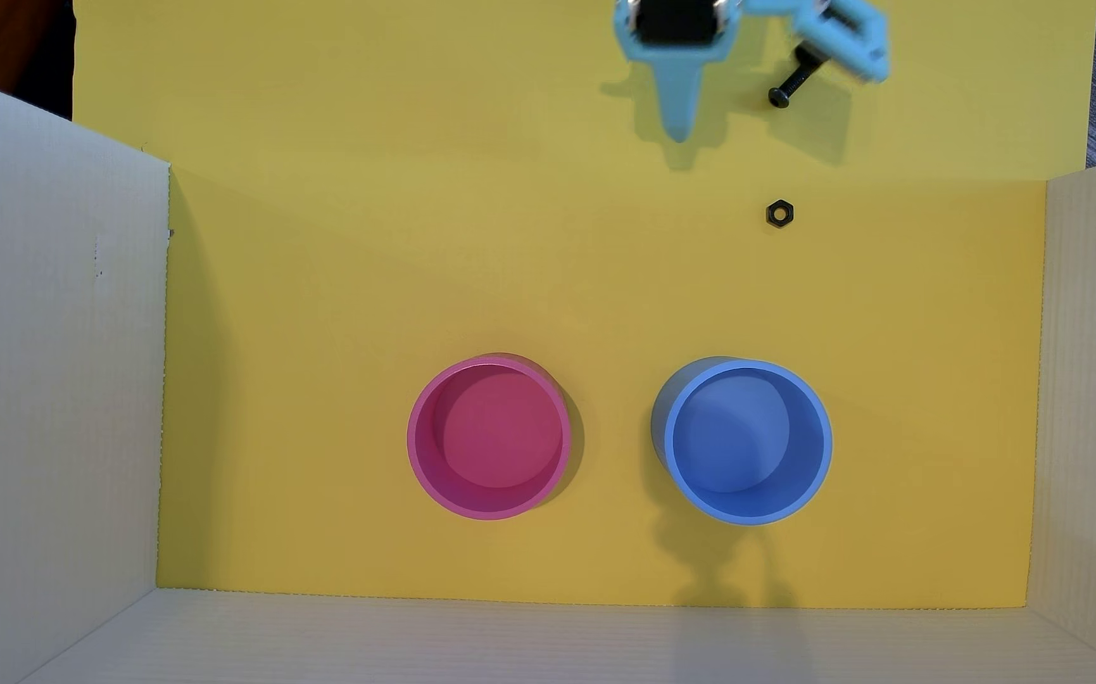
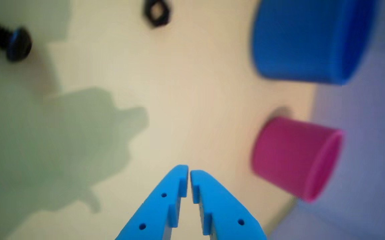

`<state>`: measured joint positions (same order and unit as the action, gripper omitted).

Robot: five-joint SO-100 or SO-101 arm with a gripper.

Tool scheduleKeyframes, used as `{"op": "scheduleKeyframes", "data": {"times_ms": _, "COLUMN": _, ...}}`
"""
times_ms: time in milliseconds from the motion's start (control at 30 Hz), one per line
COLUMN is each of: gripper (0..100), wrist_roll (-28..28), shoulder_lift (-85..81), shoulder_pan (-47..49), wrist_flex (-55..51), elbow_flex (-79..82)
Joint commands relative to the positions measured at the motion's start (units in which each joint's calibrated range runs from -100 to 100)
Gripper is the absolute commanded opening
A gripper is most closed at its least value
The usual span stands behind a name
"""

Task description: Pick up the bolt and place it in the pink box

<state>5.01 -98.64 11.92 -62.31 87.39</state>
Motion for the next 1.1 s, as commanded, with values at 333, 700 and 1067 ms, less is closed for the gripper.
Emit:
{"op": "scheduleKeyframes", "data": {"times_ms": 333, "gripper": 2, "wrist_roll": -4.15, "shoulder_lift": 0.08, "shoulder_pan": 5.52, "wrist_flex": -2.25, "elbow_flex": -11.36}}
{"op": "scheduleKeyframes", "data": {"times_ms": 700, "gripper": 16, "wrist_roll": -5.34, "shoulder_lift": 17.5, "shoulder_pan": 5.89, "wrist_flex": -5.94, "elbow_flex": -19.23}}
{"op": "scheduleKeyframes", "data": {"times_ms": 1067, "gripper": 16, "wrist_roll": -16.29, "shoulder_lift": 40.9, "shoulder_pan": 16.26, "wrist_flex": -13.15, "elbow_flex": -30.44}}
